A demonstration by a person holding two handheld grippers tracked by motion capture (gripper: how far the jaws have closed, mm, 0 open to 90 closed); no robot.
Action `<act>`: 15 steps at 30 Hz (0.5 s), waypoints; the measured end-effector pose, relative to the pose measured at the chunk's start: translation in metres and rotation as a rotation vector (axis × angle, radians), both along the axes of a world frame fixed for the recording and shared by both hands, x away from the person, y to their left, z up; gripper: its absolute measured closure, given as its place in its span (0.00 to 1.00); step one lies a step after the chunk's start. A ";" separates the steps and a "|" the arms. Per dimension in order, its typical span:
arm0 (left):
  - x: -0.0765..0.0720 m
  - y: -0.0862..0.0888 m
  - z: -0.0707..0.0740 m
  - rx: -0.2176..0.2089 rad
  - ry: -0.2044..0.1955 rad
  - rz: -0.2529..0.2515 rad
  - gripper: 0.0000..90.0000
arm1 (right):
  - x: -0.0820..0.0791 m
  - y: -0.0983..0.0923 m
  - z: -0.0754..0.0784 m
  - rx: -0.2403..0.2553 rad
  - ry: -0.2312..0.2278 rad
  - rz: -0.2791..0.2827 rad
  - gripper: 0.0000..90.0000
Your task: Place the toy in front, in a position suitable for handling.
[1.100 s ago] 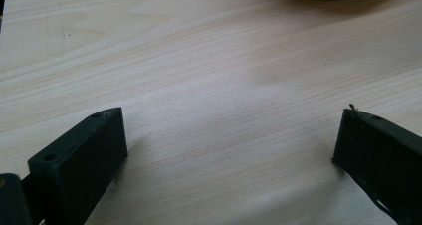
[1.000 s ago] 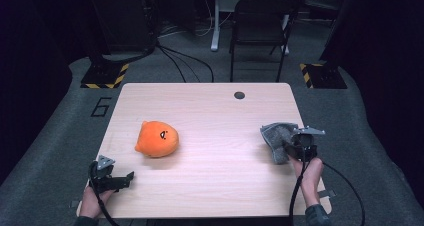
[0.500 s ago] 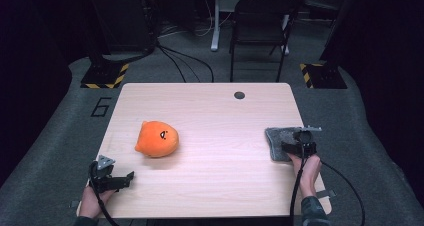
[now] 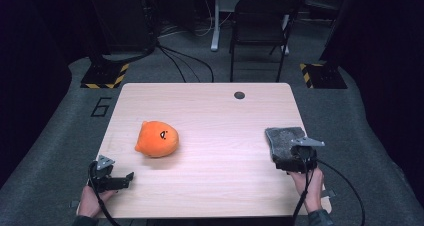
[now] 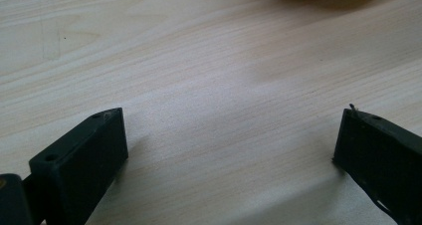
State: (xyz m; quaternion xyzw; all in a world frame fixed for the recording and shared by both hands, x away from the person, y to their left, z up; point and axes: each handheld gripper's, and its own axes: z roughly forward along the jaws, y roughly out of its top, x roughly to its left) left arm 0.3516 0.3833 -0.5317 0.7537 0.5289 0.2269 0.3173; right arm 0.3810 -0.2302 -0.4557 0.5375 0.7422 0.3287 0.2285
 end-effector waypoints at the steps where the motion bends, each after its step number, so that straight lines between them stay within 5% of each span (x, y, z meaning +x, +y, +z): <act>1: 0.000 0.000 0.000 0.001 0.002 -0.002 0.00 | -0.009 0.002 -0.001 -0.005 0.001 0.012 0.06; 4: 0.001 0.002 0.001 0.003 0.006 -0.012 0.00 | -0.029 0.001 -0.009 -0.018 0.019 0.038 0.05; 9: 0.002 0.011 0.006 -0.010 0.019 0.043 0.00 | -0.056 -0.009 -0.020 -0.029 0.045 0.039 0.04; 15: 0.007 0.004 0.034 -0.009 -0.038 0.028 0.00 | -0.055 -0.016 -0.019 -0.024 0.031 0.027 0.04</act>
